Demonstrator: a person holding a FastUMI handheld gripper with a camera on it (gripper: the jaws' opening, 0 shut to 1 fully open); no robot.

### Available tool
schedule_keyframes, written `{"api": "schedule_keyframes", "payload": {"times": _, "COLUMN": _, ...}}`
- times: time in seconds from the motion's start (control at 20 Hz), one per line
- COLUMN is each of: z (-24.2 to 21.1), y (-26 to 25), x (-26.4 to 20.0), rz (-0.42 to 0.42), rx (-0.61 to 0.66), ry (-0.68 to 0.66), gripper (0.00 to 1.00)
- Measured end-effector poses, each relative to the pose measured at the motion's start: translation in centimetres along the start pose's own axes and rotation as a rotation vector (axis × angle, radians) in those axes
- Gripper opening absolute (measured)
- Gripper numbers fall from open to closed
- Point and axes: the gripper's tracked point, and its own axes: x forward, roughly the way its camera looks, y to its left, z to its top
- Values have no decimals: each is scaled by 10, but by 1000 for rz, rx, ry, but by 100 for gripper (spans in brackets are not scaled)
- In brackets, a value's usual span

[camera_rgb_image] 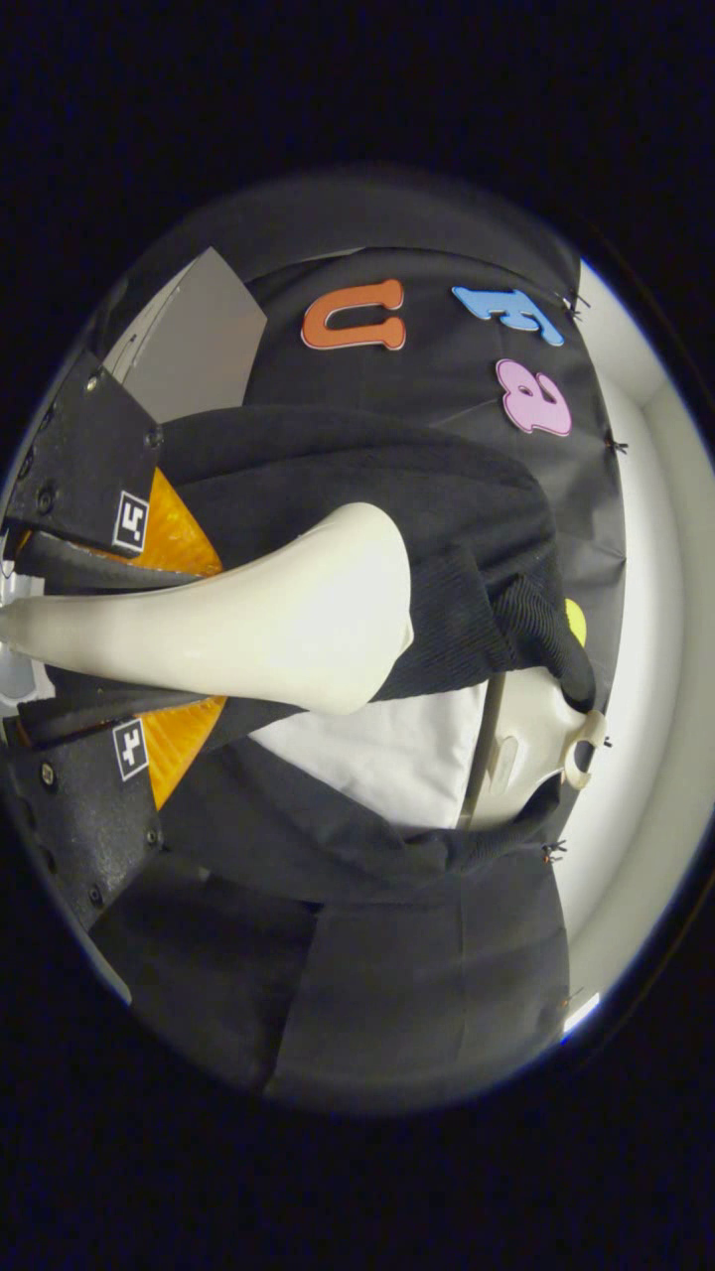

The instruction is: Iron the clothes twice with a garment steamer, once on the left side and once on the right side.

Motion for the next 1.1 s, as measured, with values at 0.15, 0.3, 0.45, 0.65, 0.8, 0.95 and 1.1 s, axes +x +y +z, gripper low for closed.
{"api": "schedule_keyframes", "payload": {"times": 0.15, "z": -13, "y": -1, "x": 3, "rz": 10, "rx": 0, "ry": 18, "gripper": 48}}
{"api": "schedule_keyframes", "payload": {"times": 0.3, "z": -30, "y": -2, "x": 1, "rz": 19, "rx": 0, "ry": 38, "gripper": 48}}
{"api": "schedule_keyframes", "payload": {"times": 0.45, "z": -46, "y": -6, "x": -1, "rz": 20, "rx": -9, "ry": 50, "gripper": 47}}
{"api": "schedule_keyframes", "payload": {"times": 0.65, "z": -59, "y": 1, "x": 4, "rz": 21, "rx": -31, "ry": 55, "gripper": 47}}
{"api": "schedule_keyframes", "payload": {"times": 0.8, "z": -69, "y": 8, "x": 9, "rz": 25, "rx": -44, "ry": 66, "gripper": 47}}
{"api": "schedule_keyframes", "payload": {"times": 0.95, "z": -102, "y": 5, "x": 8, "rz": 35, "rx": -33, "ry": 129, "gripper": 47}}
{"api": "schedule_keyframes", "payload": {"times": 1.1, "z": -123, "y": 3, "x": 13, "rz": 32, "rx": -36, "ry": 155, "gripper": 47}}
